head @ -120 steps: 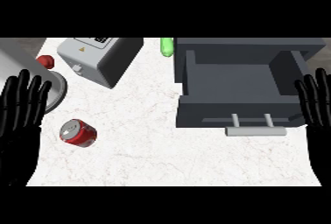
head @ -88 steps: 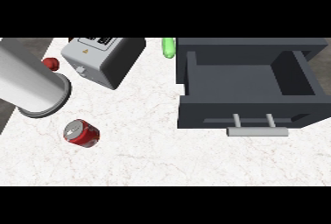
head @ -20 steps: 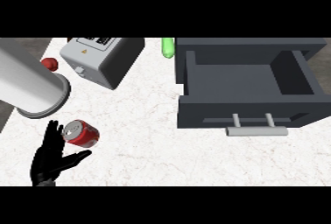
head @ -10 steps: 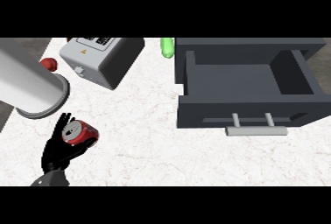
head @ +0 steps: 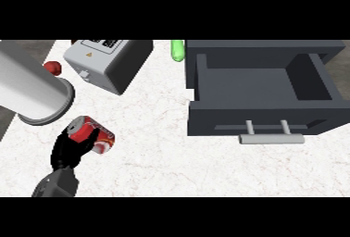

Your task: Pick up the can, place it into the drawer and close the drawer

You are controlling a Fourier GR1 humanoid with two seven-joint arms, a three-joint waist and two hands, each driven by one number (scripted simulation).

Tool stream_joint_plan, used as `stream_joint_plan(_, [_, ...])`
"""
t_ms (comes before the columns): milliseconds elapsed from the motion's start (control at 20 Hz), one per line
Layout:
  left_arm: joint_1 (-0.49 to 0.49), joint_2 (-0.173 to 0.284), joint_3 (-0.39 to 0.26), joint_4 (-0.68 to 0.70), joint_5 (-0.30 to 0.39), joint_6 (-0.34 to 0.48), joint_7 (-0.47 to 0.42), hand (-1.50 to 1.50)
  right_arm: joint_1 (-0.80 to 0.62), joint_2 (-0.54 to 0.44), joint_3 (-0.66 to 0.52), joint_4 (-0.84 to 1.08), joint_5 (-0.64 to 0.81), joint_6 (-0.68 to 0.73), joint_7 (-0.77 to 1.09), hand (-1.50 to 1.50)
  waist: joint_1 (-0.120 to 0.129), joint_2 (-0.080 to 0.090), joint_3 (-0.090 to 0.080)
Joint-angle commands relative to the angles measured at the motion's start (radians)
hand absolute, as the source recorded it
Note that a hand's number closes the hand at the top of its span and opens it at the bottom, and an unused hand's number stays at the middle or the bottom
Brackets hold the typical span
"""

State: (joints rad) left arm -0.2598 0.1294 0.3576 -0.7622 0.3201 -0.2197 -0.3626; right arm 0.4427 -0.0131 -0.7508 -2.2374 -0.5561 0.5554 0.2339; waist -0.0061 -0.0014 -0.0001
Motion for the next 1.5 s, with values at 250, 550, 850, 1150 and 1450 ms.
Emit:
stream_joint_plan(250, [0.016,-0.038,-0.078,-0.159,0.015,-0.039,0.002,1.5,-0.033,0.009,0.03,-0.01,0.028,-0.042,0.017,-1.5,0.004,0.001,0.0])
stream_joint_plan(550, [-0.004,-0.109,-0.16,-0.296,0.024,0.076,0.093,1.5,0.013,0.013,0.022,-0.072,-0.014,-0.075,0.013,-1.5,0.002,0.0,0.0])
stream_joint_plan(850, [0.02,-0.128,-0.275,-0.521,0.005,0.195,0.18,1.5,0.056,0.013,-0.003,-0.018,-0.008,-0.02,-0.037,-1.5,0.003,-0.002,0.001])
stream_joint_plan(1150, [-0.099,-0.129,-0.356,-0.609,-0.028,0.383,0.33,1.5,0.111,0.013,0.138,-0.041,0.061,-0.094,-0.098,-1.5,-0.004,-0.001,0.001])
stream_joint_plan(1450, [-0.218,-0.109,-0.356,-0.704,-0.066,0.456,0.496,1.5,0.025,0.013,0.104,-0.067,0.05,-0.119,-0.012,-1.5,0.002,0.0,0.0])
